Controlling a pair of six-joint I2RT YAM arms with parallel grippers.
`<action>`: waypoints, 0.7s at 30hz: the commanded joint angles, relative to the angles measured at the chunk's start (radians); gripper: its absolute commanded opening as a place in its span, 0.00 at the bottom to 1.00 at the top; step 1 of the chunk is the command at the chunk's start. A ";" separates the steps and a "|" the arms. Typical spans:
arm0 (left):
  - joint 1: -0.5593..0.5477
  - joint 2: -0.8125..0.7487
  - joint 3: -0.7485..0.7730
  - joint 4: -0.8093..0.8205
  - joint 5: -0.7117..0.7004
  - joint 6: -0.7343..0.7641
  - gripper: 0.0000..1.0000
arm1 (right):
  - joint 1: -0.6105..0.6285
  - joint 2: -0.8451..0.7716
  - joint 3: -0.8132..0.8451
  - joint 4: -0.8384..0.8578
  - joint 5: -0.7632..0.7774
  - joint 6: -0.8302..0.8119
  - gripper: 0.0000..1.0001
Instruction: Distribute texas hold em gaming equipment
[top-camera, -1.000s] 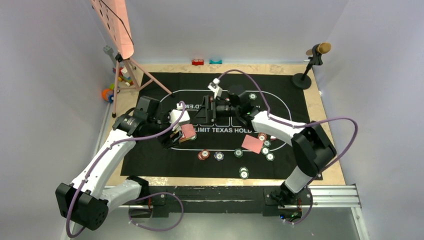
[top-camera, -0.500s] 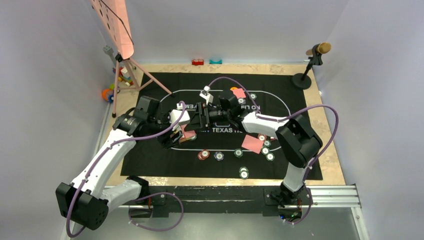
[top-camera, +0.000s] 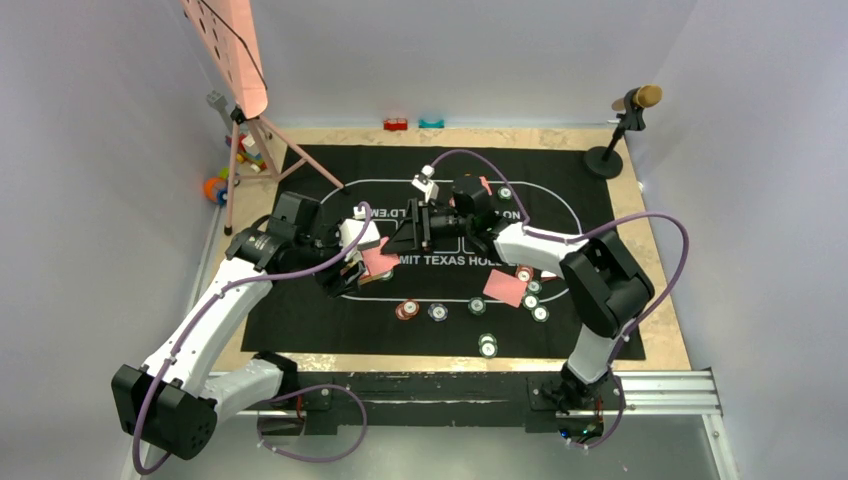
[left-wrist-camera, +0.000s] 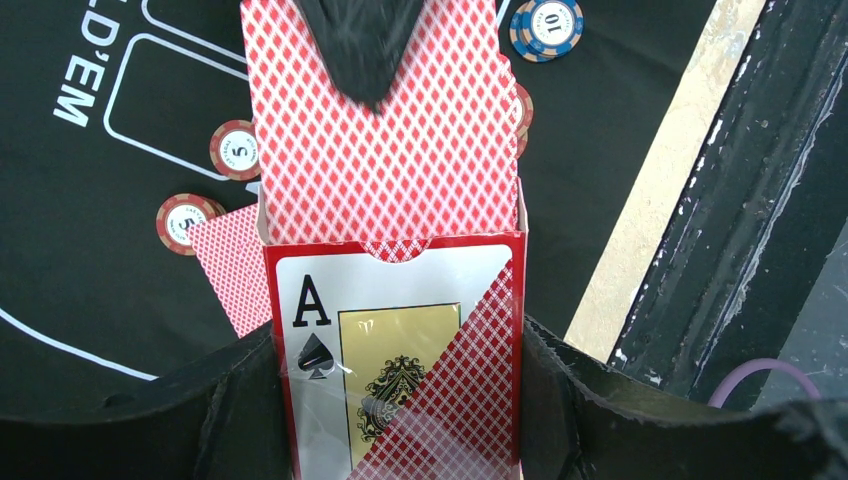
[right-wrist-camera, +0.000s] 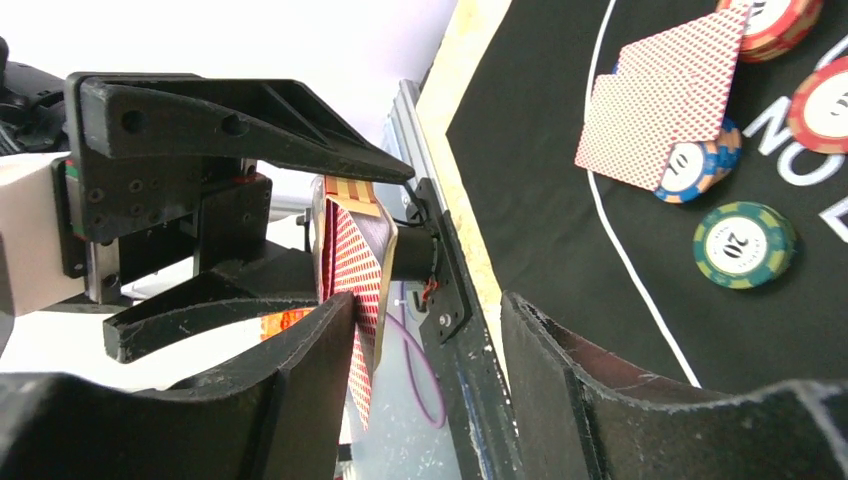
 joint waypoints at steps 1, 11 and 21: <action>0.006 -0.009 0.027 0.042 0.041 -0.017 0.43 | -0.035 -0.060 -0.024 0.013 0.001 -0.009 0.57; 0.007 -0.014 0.023 0.042 0.033 -0.013 0.42 | -0.059 -0.109 -0.038 0.011 -0.006 0.003 0.28; 0.008 -0.013 0.022 0.041 0.032 -0.013 0.41 | -0.170 -0.189 -0.050 -0.049 -0.022 -0.018 0.00</action>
